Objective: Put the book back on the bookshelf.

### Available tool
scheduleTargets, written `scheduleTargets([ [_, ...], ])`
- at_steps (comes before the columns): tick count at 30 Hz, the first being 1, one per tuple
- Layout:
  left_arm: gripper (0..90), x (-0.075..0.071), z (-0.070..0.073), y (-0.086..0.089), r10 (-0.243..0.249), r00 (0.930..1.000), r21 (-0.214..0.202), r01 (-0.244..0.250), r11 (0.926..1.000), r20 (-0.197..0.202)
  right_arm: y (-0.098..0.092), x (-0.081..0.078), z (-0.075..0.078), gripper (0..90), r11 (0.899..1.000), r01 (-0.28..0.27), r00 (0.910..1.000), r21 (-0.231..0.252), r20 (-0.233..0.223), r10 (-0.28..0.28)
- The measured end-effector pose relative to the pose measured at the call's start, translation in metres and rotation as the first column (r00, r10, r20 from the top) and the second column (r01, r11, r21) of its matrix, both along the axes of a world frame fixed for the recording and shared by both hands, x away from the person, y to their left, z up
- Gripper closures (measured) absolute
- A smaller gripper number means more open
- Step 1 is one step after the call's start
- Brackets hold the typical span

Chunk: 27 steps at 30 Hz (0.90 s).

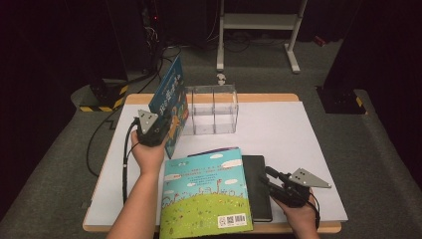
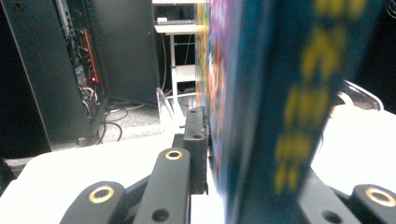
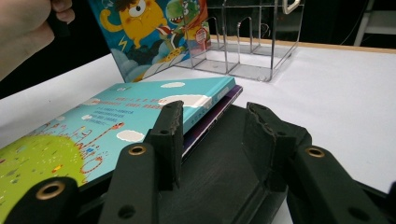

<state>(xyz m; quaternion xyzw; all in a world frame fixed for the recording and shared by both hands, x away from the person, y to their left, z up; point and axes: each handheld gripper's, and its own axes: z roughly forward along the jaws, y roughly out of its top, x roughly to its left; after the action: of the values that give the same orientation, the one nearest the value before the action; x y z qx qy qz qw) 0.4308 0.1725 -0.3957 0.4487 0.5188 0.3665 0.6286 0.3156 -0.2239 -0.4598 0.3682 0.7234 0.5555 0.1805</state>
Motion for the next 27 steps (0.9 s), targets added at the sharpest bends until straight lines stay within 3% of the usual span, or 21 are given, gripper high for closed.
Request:
scheduleTargets([
  [7, 78.9, -0.005, -0.004, 0.000, 0.019, 0.9998, 0.001, -0.019, 0.9998, -0.008, 0.002, 0.000, 0.000, 57.6, 1.000, -0.007, 1.0000, -0.001, 0.000, 0.007],
  [15, 82.5, 0.000, -0.002, -0.005, 0.040, 0.9991, 0.016, -0.040, 0.9991, -0.010, 0.002, 0.000, 0.000, 57.6, 1.000, -0.008, 1.0000, 0.000, -0.002, 0.008],
  [27, 82.6, 0.010, -0.001, -0.006, 0.066, 0.9977, 0.004, -0.066, 0.9978, -0.013, 0.002, 0.000, 0.000, 57.7, 1.000, -0.013, 0.9999, 0.004, -0.003, 0.013],
])
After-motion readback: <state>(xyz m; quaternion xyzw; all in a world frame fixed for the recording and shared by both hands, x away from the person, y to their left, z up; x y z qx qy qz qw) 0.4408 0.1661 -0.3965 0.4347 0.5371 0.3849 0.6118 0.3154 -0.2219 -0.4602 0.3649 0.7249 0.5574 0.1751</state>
